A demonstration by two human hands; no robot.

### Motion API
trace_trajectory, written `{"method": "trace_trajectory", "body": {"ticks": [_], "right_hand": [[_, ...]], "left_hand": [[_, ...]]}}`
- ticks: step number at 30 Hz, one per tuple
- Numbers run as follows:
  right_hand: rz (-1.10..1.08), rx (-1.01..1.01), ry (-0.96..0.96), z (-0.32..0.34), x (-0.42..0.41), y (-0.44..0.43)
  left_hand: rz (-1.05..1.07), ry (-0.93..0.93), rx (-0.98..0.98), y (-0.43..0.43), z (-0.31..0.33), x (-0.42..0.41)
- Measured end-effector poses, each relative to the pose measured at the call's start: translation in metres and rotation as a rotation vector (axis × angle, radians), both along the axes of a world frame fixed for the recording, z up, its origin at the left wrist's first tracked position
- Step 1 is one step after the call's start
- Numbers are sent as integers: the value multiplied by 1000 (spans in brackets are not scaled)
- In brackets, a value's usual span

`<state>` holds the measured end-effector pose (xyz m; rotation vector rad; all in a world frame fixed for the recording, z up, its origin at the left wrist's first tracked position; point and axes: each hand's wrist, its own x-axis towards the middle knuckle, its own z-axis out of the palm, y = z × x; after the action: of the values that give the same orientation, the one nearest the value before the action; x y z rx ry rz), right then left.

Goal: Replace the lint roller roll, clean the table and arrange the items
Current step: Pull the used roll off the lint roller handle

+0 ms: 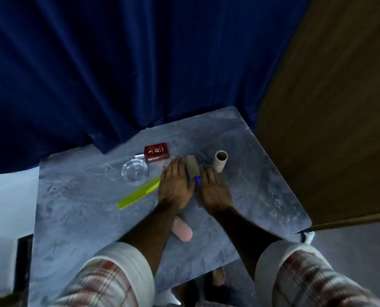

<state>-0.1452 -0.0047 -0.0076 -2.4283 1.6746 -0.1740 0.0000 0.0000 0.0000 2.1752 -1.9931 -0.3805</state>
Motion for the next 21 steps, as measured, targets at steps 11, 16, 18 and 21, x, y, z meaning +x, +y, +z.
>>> {"method": "trace_trajectory", "body": {"ticks": [11,16,18,21], "right_hand": [[-142,103,-33,-25,21,-19],[-205,203,-54,-34,17,-35],[-224,220,-34,-36,14,-41],[-220,225,-5,-36,10,-45]], "left_hand": [[-6,-6,93,-7,-29,0],[-26,-17,102,-6,-41,4],[-29,-6,91,-6,-43,4],[-14,30,51,-6,-45,3]]}}
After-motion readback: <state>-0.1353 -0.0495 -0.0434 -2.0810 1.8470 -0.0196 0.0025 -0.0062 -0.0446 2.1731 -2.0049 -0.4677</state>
